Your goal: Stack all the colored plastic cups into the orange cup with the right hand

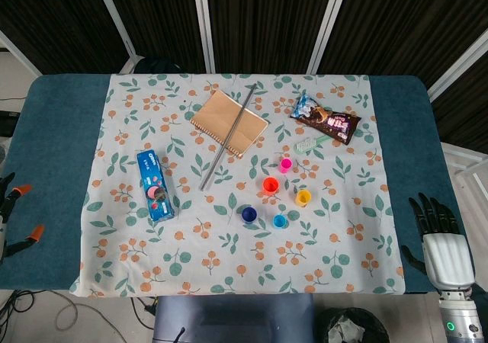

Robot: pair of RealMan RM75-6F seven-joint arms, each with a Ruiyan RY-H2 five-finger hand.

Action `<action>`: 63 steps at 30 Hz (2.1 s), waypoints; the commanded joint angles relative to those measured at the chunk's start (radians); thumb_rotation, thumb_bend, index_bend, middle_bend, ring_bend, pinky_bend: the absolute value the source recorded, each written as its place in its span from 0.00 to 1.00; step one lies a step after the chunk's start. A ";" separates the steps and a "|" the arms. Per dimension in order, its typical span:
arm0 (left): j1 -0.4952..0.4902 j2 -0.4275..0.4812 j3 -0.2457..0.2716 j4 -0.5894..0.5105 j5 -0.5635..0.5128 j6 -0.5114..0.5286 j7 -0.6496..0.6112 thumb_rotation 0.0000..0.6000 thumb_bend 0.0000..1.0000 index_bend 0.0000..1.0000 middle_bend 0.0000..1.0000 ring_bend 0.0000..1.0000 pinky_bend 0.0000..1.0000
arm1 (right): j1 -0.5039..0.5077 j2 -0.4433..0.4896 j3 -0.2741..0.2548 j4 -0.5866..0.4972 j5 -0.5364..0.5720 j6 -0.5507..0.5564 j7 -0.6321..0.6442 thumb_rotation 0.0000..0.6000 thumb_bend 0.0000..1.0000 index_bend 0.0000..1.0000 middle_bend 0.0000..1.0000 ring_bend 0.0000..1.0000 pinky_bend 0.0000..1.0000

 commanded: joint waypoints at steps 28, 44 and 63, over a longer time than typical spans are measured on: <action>0.011 0.001 0.004 -0.018 0.008 0.019 0.008 1.00 0.22 0.21 0.01 0.00 0.00 | 0.006 0.031 -0.021 -0.019 -0.002 -0.039 0.047 1.00 0.30 0.00 0.00 0.03 0.12; 0.011 -0.001 0.005 -0.023 0.005 0.016 0.019 1.00 0.22 0.21 0.01 0.00 0.00 | 0.211 0.148 0.052 -0.255 -0.044 -0.276 -0.023 1.00 0.31 0.00 0.00 0.03 0.12; 0.011 0.004 -0.004 -0.026 -0.023 0.004 0.004 1.00 0.22 0.21 0.01 0.00 0.00 | 0.627 -0.095 0.202 -0.358 0.435 -0.661 -0.341 1.00 0.30 0.11 0.00 0.03 0.12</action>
